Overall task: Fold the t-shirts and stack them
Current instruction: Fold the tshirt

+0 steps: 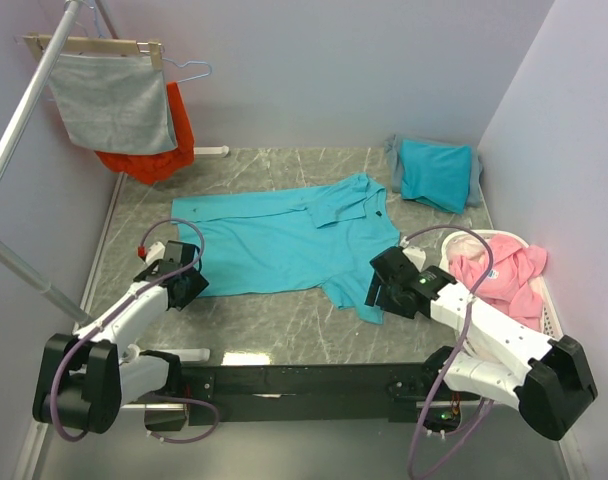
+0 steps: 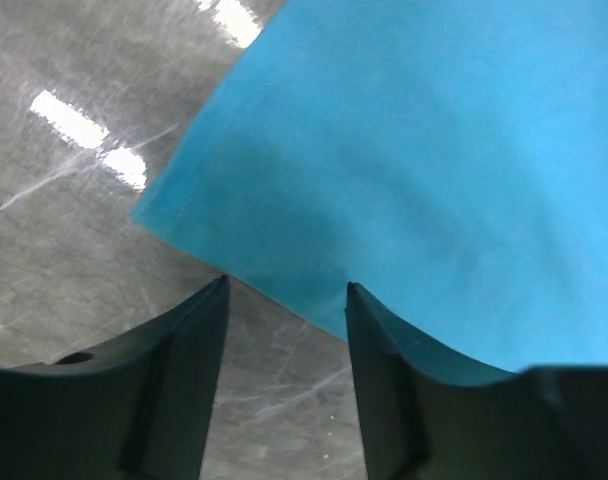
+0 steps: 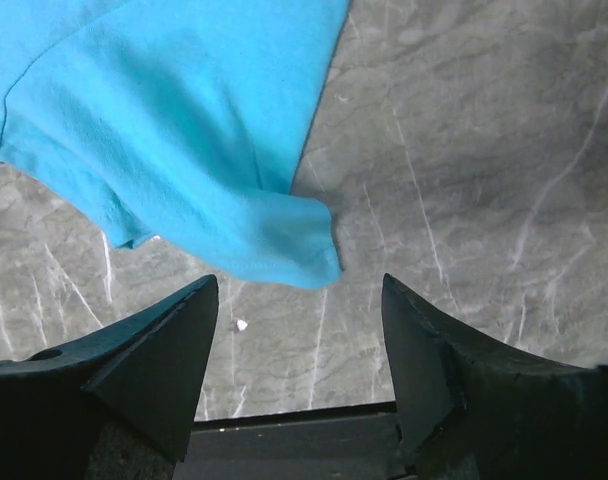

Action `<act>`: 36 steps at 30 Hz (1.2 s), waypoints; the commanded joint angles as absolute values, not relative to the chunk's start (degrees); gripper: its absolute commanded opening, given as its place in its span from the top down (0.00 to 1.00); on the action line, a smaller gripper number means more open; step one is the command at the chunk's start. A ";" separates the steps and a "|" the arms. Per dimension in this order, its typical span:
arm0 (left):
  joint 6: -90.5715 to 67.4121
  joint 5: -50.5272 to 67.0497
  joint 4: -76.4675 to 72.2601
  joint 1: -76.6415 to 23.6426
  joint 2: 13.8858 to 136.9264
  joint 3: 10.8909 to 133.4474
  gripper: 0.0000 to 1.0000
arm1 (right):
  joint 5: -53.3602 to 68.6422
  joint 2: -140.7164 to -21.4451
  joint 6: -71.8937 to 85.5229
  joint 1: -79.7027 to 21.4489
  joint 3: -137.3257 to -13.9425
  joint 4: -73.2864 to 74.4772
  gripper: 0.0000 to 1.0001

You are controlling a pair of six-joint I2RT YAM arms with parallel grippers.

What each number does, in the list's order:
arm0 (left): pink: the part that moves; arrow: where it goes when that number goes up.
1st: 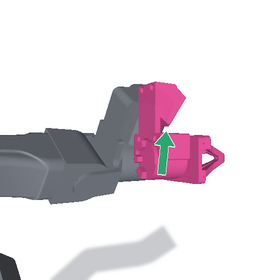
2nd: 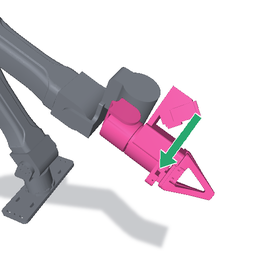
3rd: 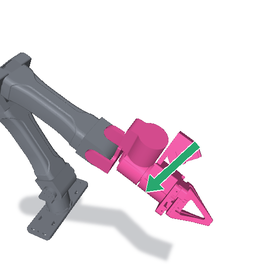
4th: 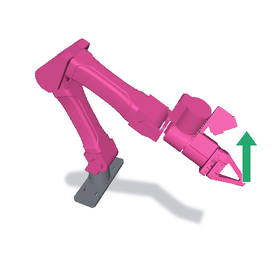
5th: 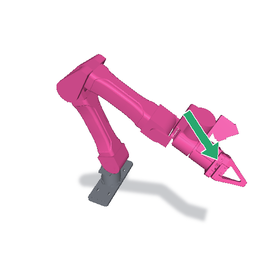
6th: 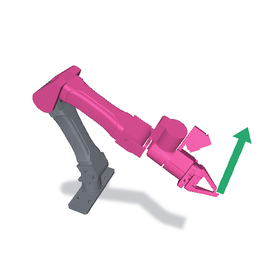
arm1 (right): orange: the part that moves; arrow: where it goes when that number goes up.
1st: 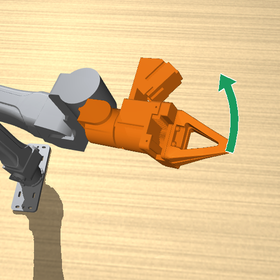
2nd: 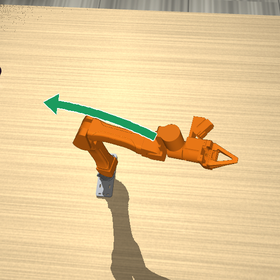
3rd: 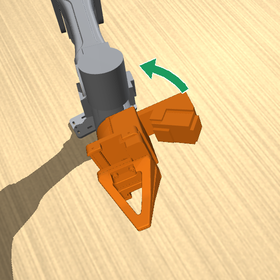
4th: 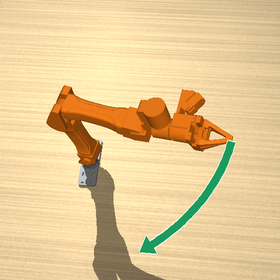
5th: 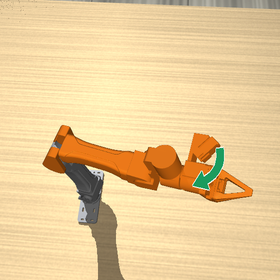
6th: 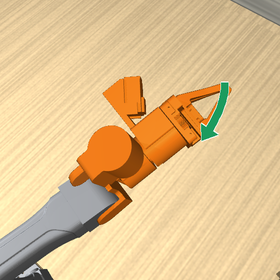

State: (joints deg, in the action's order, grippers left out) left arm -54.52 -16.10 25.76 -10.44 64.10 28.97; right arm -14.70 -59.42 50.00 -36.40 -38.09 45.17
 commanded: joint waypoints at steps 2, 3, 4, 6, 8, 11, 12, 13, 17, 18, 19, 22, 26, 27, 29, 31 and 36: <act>-58.35 -19.15 28.72 -10.46 64.69 29.79 0.50 | -14.07 -61.87 47.20 -36.74 -39.90 41.23 0.27; -58.71 -19.68 29.44 -10.46 63.82 29.88 0.50 | -13.63 -62.14 46.24 -36.65 -39.99 40.61 0.27; -59.32 -20.21 30.49 -10.46 61.81 29.80 0.49 | -13.54 -62.49 45.97 -36.65 -39.99 40.34 0.27; -60.90 -21.26 32.33 -10.46 59.86 29.36 0.47 | -12.58 -63.63 45.01 -36.65 -40.08 39.56 0.27; -62.40 -21.53 32.17 -10.46 58.71 27.78 0.46 | -12.31 -64.60 44.65 -36.65 -39.99 39.03 0.27; -62.75 -22.85 30.85 -10.46 61.42 27.77 0.48 | -12.04 -65.82 44.47 -36.56 -39.90 38.85 0.27; -62.41 -22.94 30.24 -10.37 62.65 28.12 0.50 | -12.04 -65.92 44.73 -36.65 -39.82 39.20 0.27; -61.97 -23.29 29.80 -10.46 65.19 28.82 0.53 | -11.78 -65.92 45.00 -36.56 -39.64 39.20 0.27; -60.56 -22.85 27.69 -10.46 70.22 30.23 0.71 | -9.76 -64.16 46.66 -36.56 -37.80 39.20 0.27; -60.47 -22.94 27.86 -10.37 71.09 30.58 0.81 | -9.41 -63.73 46.84 -36.65 -37.44 39.11 0.27; -60.12 -22.59 27.69 -10.37 71.28 30.76 0.85 | -9.06 -63.11 47.11 -36.56 -37.01 39.20 0.27; -59.50 -22.24 27.16 -10.37 71.63 30.68 0.98 | -9.84 -63.28 48.25 -36.56 -35.25 39.38 0.27; -58.71 -21.45 26.63 -10.37 70.84 30.32 0.99 | -7.49 -62.59 48.17 -37.09 -34.54 37.54 0.29; -58.62 -21.36 26.54 -10.28 70.32 30.06 0.99 | -6.69 -61.80 47.73 -37.35 -34.54 36.75 0.32; -58.54 -21.18 26.19 -10.37 69.96 29.80 0.99 | -6.85 -60.03 46.50 -38.23 -36.47 36.47 0.33; -58.10 -20.83 25.75 -10.37 69.79 29.62 0.99 | -6.94 -59.77 44.92 -39.90 -38.66 35.86 0.33; -57.39 -20.13 25.14 -10.37 70.40 29.79 0.99 | -5.10 -63.19 40.35 -41.13 -39.11 30.07 0.33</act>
